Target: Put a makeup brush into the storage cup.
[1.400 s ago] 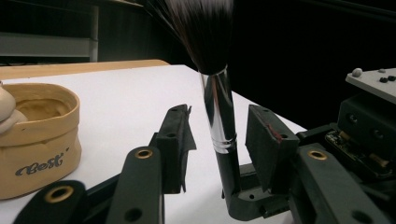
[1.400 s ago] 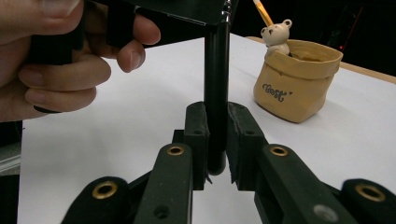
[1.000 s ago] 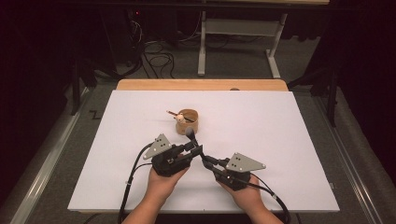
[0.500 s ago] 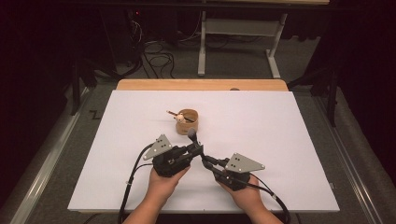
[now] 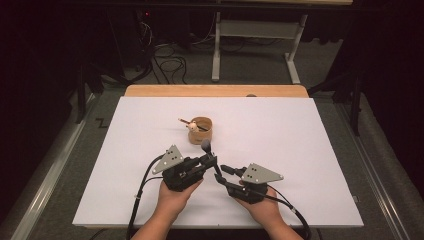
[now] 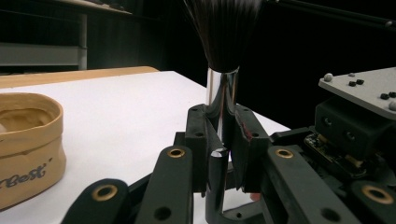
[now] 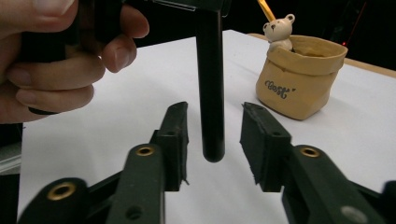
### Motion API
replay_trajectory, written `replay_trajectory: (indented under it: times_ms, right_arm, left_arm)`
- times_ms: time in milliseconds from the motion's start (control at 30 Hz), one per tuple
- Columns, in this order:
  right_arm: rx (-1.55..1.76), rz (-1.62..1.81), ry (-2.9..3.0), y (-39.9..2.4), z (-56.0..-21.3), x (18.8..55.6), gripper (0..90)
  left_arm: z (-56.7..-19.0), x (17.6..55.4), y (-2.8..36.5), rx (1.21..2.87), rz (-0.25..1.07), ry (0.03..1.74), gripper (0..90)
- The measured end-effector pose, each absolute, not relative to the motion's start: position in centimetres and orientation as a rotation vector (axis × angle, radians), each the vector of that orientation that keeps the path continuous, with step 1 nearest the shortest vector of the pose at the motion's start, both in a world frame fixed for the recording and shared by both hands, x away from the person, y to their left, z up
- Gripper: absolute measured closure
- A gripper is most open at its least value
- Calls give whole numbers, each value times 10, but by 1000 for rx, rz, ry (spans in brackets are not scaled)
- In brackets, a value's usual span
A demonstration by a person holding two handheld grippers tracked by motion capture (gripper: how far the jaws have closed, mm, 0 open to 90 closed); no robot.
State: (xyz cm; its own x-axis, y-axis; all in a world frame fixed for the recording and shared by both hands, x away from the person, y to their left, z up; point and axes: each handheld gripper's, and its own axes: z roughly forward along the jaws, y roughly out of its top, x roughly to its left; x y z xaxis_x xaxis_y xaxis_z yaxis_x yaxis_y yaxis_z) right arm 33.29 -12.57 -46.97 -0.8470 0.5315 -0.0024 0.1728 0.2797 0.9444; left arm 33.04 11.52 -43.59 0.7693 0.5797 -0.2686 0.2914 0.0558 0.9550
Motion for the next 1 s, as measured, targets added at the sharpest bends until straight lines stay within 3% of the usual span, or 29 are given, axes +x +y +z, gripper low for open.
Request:
replay_trajectory:
  times_ms: [133, 1000]
  right_arm:
    - [662, 1583, 2251, -126, -470, 333, 577]
    - [677, 1562, 2263, -131, -471, 332, 591]
  left_arm:
    - [-436, 329, 120, 1554, 269, 725, 783]
    - [-440, 324, 147, 1595, 345, 751, 783]
